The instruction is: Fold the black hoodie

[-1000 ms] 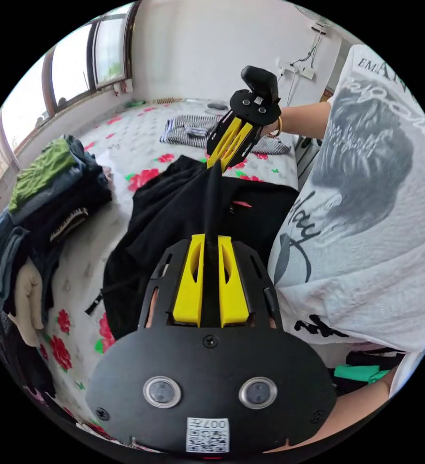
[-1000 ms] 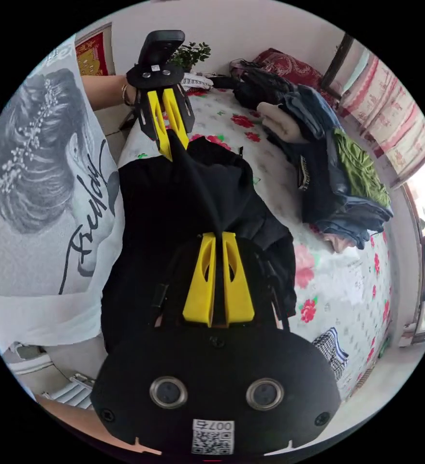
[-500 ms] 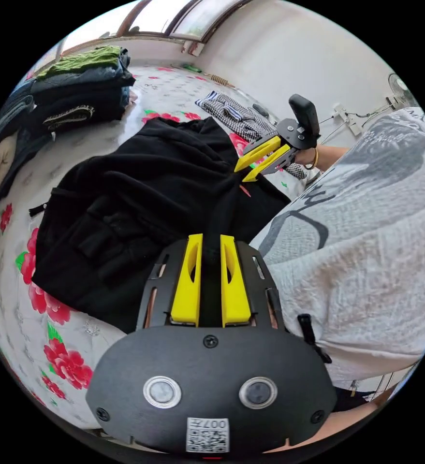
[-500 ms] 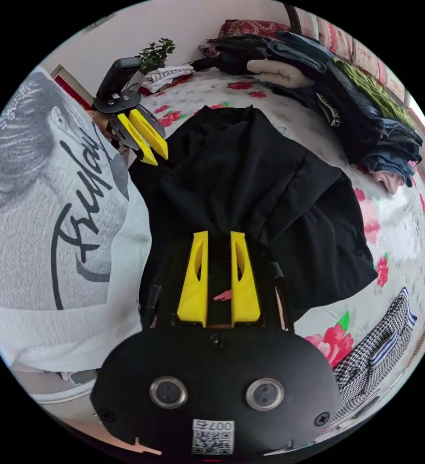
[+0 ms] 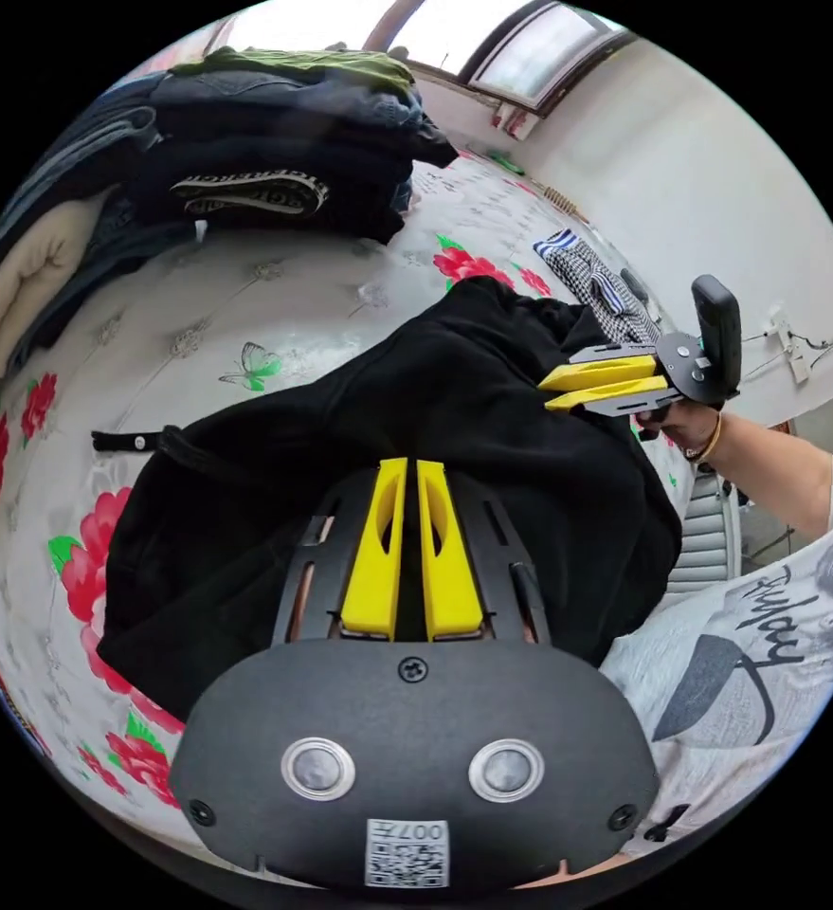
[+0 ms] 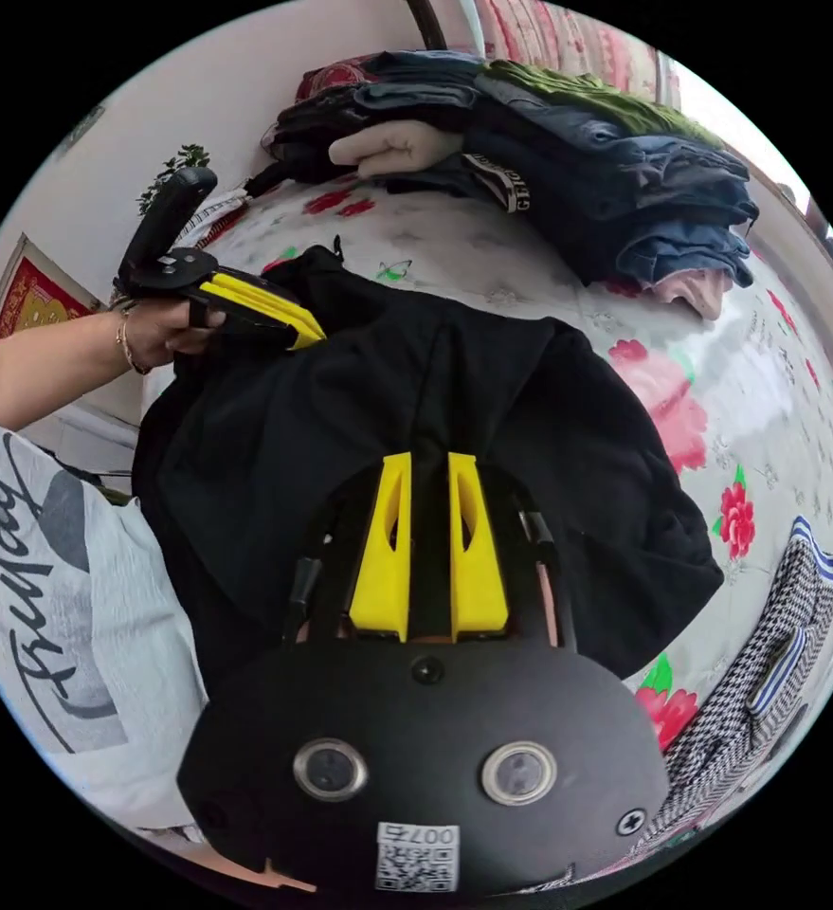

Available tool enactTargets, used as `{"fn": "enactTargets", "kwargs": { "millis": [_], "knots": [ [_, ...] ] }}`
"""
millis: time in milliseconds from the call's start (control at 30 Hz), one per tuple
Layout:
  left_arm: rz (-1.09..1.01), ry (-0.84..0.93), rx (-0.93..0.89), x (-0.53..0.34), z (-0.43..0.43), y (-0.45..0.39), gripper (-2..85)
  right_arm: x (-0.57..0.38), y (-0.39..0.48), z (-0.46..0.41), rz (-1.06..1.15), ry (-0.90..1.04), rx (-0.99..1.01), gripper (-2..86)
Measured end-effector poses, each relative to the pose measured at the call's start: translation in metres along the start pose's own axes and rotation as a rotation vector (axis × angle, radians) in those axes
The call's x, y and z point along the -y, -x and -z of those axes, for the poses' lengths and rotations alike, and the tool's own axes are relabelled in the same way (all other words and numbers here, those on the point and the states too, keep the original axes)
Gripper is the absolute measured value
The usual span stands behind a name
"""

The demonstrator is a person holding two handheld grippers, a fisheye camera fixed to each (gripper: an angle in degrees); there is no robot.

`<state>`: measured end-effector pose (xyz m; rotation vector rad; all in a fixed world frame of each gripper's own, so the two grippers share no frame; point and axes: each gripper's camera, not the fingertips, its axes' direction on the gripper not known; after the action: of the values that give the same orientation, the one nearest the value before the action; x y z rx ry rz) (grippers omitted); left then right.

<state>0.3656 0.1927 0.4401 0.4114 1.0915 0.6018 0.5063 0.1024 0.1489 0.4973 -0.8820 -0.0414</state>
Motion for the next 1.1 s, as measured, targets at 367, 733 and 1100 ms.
{"fn": "enactTargets", "kwargs": {
  "millis": [367, 733, 1100],
  "knots": [
    [0.394, -0.079, 0.156, -0.212, 0.127, 0.026, 7.2, -0.217, -0.02, 0.132, -0.461, -0.098, 0.096, 8.4],
    [0.71, 0.001, -0.053, -0.362, 0.105, 0.021, 17.3, -0.349, 0.051, 0.123, -0.596, 0.139, 0.191, 10.2],
    [0.417, 0.256, -0.138, -0.308, 0.057, 0.019, 3.5, -0.31, 0.06, 0.133, -0.52, 0.259, 0.322, 2.0]
  ]
}}
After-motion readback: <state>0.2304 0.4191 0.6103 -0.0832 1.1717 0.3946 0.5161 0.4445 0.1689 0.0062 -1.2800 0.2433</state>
